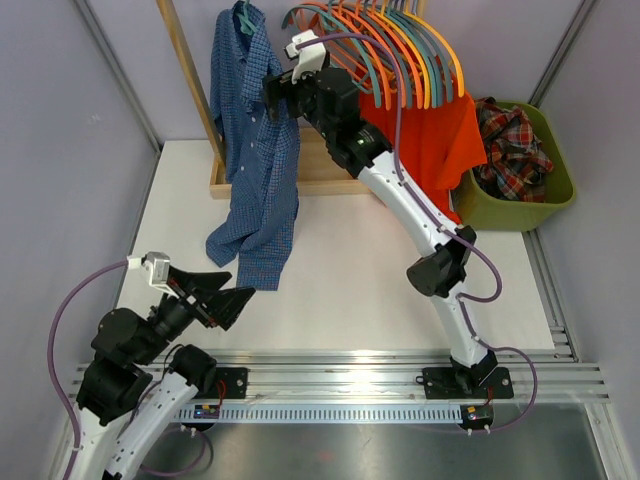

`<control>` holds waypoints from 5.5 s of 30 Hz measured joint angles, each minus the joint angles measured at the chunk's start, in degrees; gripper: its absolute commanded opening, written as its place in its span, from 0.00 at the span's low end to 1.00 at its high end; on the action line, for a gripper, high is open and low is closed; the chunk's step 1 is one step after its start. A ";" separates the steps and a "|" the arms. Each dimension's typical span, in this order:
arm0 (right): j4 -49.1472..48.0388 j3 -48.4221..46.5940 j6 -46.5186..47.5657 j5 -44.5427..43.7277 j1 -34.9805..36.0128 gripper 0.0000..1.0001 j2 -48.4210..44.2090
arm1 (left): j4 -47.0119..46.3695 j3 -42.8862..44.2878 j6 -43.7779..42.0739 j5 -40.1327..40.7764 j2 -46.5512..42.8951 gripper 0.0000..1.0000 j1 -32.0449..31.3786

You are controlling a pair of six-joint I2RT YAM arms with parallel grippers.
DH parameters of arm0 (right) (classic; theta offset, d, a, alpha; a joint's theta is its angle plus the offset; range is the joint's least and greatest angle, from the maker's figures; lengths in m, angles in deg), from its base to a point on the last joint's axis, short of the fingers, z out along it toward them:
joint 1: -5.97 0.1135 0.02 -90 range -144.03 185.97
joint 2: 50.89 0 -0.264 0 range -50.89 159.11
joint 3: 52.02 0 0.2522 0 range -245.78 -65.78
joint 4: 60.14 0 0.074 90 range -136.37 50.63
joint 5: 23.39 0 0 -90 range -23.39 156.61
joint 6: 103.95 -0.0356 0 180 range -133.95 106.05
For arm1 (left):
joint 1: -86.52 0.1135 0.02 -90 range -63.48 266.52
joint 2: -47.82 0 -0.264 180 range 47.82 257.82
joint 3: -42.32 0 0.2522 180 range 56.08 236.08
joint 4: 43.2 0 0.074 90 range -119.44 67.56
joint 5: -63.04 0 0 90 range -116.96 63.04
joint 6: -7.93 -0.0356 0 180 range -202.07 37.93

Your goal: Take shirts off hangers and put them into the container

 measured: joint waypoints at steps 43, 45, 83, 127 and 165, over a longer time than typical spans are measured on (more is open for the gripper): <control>-37.73 11.37 14.86 -18.29 2.25 0.00 2.91 | 2.34 1.79 1.14 0.74 -3.43 0.99 0.00; -40.09 12.22 16.44 -19.69 2.40 0.00 2.51 | 2.34 1.79 1.14 0.74 -3.43 0.99 -0.02; -14.36 81.57 -6.73 -12.39 6.49 0.00 -74.07 | -5.86 1.79 1.46 3.76 5.70 0.99 0.00; -0.66 101.70 -27.34 -15.50 27.10 0.00 -85.24 | -52.06 -7.52 4.46 20.11 50.03 0.17 -18.51; 4.50 101.33 -30.88 -19.12 27.10 0.00 -89.39 | -31.10 20.35 -6.91 22.43 57.64 0.00 -5.68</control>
